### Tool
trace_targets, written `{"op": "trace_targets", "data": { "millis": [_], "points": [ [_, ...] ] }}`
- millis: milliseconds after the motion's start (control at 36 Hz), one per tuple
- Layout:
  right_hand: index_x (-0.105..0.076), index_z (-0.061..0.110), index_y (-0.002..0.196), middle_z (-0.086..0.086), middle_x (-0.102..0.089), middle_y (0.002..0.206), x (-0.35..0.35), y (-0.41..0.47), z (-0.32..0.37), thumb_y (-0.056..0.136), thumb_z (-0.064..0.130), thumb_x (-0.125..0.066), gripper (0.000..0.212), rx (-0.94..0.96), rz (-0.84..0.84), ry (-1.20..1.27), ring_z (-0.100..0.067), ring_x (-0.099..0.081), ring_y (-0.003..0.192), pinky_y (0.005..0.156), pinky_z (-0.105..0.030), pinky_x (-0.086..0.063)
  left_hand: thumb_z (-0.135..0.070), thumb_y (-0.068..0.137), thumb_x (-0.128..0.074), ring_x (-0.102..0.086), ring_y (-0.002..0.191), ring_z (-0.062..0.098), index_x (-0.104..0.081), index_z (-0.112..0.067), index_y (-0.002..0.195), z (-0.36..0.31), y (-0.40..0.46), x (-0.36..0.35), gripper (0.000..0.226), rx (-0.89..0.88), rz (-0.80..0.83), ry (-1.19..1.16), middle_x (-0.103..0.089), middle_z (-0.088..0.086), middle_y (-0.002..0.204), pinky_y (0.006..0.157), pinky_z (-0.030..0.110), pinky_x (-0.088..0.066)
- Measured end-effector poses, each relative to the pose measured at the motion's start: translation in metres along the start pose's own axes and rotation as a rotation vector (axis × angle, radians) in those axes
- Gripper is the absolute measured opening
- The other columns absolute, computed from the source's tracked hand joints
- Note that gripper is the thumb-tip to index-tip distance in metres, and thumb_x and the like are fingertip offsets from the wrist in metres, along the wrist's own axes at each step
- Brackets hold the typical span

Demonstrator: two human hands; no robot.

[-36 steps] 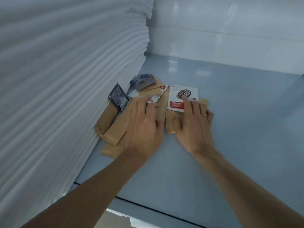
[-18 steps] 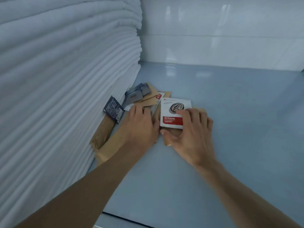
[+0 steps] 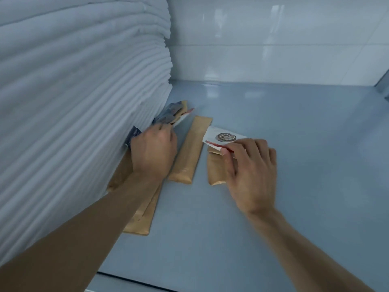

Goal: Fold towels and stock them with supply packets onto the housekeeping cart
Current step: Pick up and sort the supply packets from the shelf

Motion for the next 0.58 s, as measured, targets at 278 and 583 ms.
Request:
{"op": "trace_targets", "data": {
  "millis": [278,583],
  "points": [
    [-0.068,0.002,0.097,-0.009,-0.063,0.104,0.011,-0.007,-0.049,0.100,0.013,-0.054,0.018,-0.461,-0.234,0.411,-0.022,-0.048,0.098,0.078,-0.022,-0.044,-0.011,0.098,-0.056,-0.059,0.054,0.028,-0.075,0.001,0.087,-0.013,-0.071,0.072,0.025,0.327,-0.422,-0.585,-0.068,0.021,0.067,0.055,0.019,-0.028],
    [-0.073,0.012,0.104,-0.008,-0.055,0.123,0.065,-0.050,-0.084,0.091,0.008,-0.068,0.014,-0.493,-0.111,0.322,-0.014,-0.041,0.111,0.097,-0.003,-0.028,-0.014,0.097,-0.062,-0.074,0.088,0.018,-0.077,-0.008,0.108,-0.111,-0.104,0.071,0.019,-0.032,-0.381,-0.650,-0.077,0.006,0.104,0.066,0.024,-0.054]
  ]
}}
Point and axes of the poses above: each hand's wrist, its own y-axis towards the middle knuckle, its own x-axis out of the back of the hand, z = x × y, the point moved 8 cm from there along y, towards the middle knuckle
